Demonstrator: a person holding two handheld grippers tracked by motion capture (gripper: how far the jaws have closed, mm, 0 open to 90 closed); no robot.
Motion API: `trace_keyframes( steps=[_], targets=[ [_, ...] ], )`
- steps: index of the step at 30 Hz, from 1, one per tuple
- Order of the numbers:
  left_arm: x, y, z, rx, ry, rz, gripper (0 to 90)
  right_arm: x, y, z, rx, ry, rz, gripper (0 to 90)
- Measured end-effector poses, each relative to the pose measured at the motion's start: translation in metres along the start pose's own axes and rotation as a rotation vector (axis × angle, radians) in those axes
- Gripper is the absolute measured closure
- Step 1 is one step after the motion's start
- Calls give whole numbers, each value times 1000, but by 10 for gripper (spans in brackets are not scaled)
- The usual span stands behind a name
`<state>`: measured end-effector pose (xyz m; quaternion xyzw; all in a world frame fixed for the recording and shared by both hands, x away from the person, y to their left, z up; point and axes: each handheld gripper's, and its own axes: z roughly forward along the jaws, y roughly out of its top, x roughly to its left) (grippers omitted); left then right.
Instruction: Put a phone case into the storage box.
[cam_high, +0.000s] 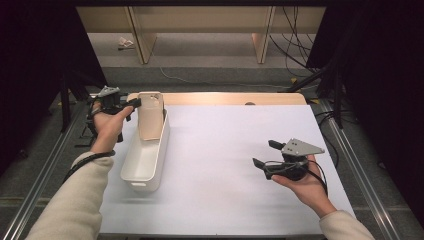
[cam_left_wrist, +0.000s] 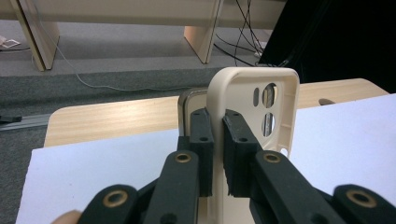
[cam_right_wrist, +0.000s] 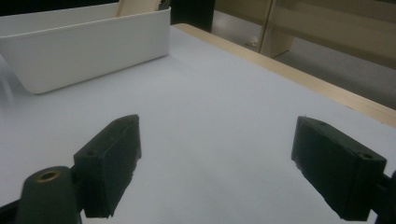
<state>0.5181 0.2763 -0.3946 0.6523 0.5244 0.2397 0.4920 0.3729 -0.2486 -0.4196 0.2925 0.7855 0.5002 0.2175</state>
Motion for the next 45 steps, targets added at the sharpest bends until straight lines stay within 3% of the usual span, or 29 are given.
trace_keyframes(
  steps=[19,29,40,45],
  targets=[
    [5,-10,7,27,23,-12,822,0,0,1,2,2,0,169],
    [3,-10,11,66,63,55,782,0,0,1,0,2,1,170],
    [-1,-2,4,53,94,86,645,0,0,0,1,0,1,170],
    [-6,0,-4,57,81,101,535,0,0,0,1,0,0,169]
  ],
)
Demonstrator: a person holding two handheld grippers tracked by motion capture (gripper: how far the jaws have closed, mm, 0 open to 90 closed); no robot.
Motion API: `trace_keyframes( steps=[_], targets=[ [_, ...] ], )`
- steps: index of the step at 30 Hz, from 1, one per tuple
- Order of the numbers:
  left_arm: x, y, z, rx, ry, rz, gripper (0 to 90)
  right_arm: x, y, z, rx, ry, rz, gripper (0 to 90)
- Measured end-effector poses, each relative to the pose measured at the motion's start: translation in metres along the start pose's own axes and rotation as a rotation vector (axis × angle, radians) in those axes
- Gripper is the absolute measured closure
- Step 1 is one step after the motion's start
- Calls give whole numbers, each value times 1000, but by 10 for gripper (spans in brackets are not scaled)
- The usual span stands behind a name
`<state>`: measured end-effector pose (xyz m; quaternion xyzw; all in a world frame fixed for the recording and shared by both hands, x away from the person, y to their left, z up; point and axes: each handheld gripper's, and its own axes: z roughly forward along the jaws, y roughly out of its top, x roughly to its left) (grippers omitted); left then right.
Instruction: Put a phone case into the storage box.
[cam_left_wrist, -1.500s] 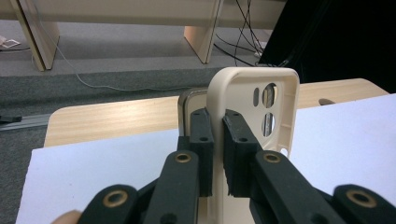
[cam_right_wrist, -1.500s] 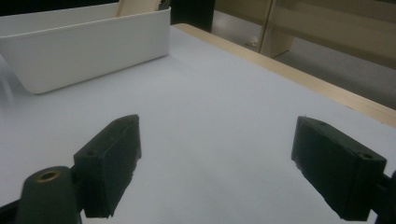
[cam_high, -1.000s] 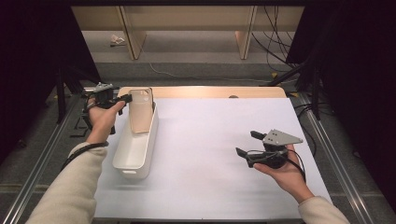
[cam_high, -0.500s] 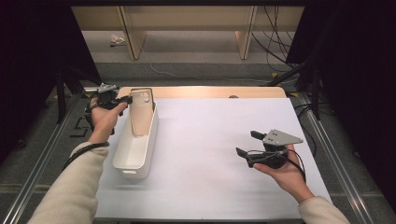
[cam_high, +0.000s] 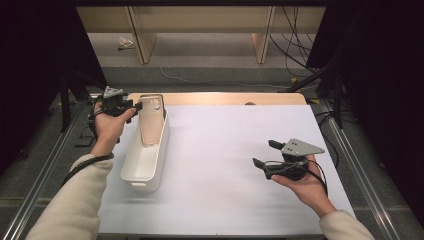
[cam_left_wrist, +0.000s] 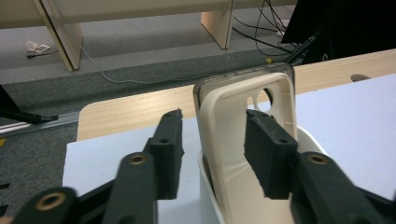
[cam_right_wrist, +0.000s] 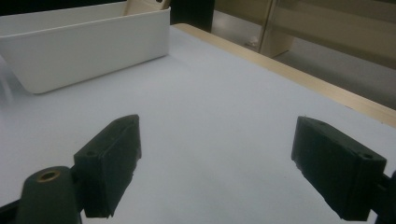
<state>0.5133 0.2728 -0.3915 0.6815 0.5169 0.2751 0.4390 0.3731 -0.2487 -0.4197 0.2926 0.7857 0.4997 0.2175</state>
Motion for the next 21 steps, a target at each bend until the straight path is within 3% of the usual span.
trace_keyframes(
  steps=[7,10,15,21],
  targets=[
    [-8,2,-21,10,8,8,315,0,0,0,1,-2,2,169],
    [-11,1,-32,16,-5,-16,223,0,0,0,0,-3,2,169],
    [-20,-10,-48,27,-38,10,152,0,0,0,1,-2,2,169],
    [-24,-22,-60,1,-78,-14,125,0,0,1,2,-2,4,169]
  ],
)
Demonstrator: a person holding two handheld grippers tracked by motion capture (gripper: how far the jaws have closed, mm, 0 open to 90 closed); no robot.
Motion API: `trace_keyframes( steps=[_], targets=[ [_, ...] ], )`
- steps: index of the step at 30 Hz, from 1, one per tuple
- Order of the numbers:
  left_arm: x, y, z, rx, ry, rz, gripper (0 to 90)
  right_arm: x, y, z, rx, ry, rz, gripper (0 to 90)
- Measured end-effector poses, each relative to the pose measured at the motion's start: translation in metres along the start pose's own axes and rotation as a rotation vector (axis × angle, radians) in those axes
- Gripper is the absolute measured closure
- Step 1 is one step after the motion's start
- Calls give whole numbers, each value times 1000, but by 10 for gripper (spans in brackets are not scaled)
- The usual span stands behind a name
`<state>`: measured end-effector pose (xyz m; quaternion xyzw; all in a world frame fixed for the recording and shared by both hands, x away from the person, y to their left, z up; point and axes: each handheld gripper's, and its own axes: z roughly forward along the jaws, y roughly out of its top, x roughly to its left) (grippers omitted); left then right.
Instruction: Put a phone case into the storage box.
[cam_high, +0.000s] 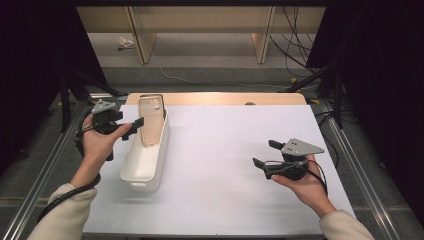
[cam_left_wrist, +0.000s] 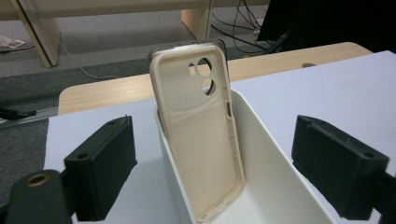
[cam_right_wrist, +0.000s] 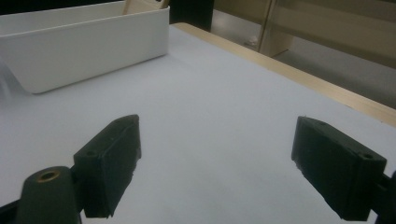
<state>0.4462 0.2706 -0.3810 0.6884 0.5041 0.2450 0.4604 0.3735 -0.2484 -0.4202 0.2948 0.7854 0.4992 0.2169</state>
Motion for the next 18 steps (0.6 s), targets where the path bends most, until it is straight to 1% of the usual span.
trace_keyframes(
  steps=[3,6,8,13,18],
  targets=[
    [-4,-6,-3,14,-4,19,99,0,0,0,0,-1,-3,168],
    [-7,-11,-5,20,-14,23,94,0,0,0,0,-2,0,168],
    [-9,-14,-7,18,-20,28,90,0,0,-1,0,-2,-2,168],
    [-13,-17,-14,9,-34,22,79,0,0,-1,-2,-3,-1,168],
    [-18,-22,-20,10,-55,35,67,0,0,-1,-1,-1,-2,167]
  ],
)
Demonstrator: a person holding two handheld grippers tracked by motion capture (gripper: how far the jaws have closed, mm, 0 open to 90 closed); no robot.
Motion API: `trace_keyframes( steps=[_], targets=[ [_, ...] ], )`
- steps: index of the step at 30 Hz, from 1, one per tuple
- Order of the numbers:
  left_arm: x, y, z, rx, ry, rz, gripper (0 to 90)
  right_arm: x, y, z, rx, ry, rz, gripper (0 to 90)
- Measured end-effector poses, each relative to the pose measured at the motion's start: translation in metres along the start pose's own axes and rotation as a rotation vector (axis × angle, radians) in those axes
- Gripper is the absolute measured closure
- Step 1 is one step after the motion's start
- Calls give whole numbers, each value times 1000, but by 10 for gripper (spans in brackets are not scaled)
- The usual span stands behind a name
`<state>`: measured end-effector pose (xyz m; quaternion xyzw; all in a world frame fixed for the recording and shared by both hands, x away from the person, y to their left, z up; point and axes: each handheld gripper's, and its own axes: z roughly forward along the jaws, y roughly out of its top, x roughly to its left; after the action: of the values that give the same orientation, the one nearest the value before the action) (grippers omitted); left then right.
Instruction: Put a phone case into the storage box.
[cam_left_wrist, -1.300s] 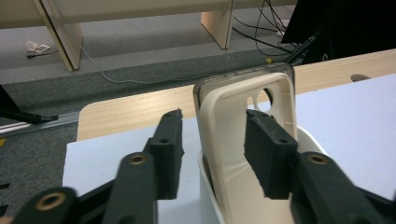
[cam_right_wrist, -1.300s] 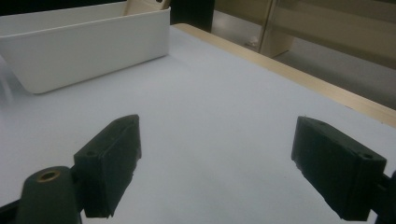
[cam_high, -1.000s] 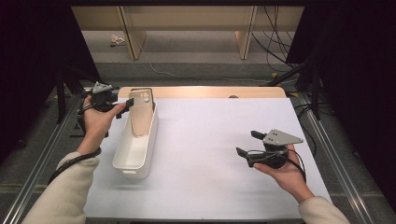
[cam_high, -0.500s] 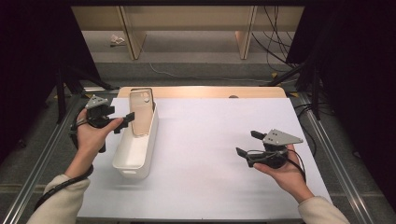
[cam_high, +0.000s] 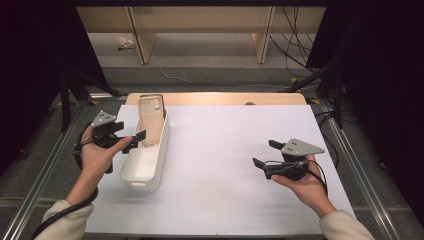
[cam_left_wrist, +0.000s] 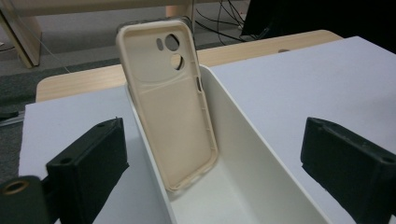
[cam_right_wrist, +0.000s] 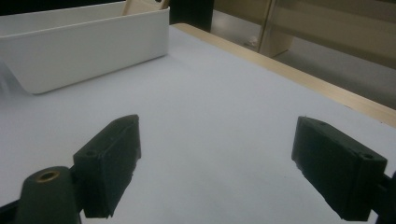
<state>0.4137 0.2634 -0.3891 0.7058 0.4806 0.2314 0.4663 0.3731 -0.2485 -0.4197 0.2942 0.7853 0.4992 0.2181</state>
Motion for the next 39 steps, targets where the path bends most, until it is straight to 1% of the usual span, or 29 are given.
trace_keyframes(
  steps=[7,10,12,13,18,20,23,30,39],
  targets=[
    [-10,-4,-7,-8,-34,21,31,0,0,0,1,-1,1,166],
    [-15,-5,-10,-28,-37,35,25,0,0,0,1,1,3,165],
    [-19,-7,-12,-32,-50,35,23,0,0,0,0,1,3,165],
    [-21,-7,-14,-36,-51,42,20,0,0,0,0,0,4,164],
    [-29,-13,-17,-32,-57,62,8,-1,0,0,-2,0,4,165],
    [-32,-15,-18,-36,-63,60,4,-1,0,0,-2,0,5,165],
    [-38,-19,-21,-36,-72,69,4,0,0,0,-1,-1,4,165],
    [-49,-29,-22,-35,-90,93,4,0,0,0,-1,0,4,165],
    [-58,-41,-23,-34,-110,104,5,-1,0,-1,-4,-1,4,165]
  ],
)
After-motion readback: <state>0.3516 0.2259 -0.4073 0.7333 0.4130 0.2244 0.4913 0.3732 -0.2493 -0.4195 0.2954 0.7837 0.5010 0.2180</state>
